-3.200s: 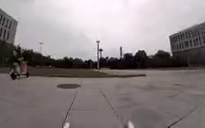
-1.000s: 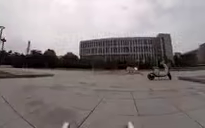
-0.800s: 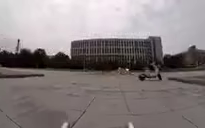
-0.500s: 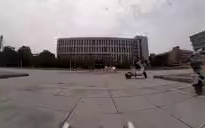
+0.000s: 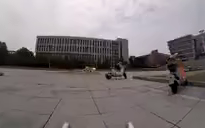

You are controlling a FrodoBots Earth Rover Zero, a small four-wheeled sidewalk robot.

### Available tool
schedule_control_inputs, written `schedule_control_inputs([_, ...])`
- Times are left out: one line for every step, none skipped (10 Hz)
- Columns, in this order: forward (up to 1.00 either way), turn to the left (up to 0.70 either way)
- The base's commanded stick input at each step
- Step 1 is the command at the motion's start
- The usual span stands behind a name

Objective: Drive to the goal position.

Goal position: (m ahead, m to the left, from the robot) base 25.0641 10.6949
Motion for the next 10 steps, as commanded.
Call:
schedule_control_inputs([0.00,0.00])
schedule_control_inputs([0.00,0.00])
schedule_control_inputs([0.00,0.00])
schedule_control_inputs([0.00,0.00])
schedule_control_inputs([0.00,0.00])
schedule_control_inputs([0.00,0.00])
schedule_control_inputs([0.01,0.00])
schedule_control_inputs([0.07,0.00])
schedule_control_inputs([0.13,0.00])
schedule_control_inputs([0.19,0.00])
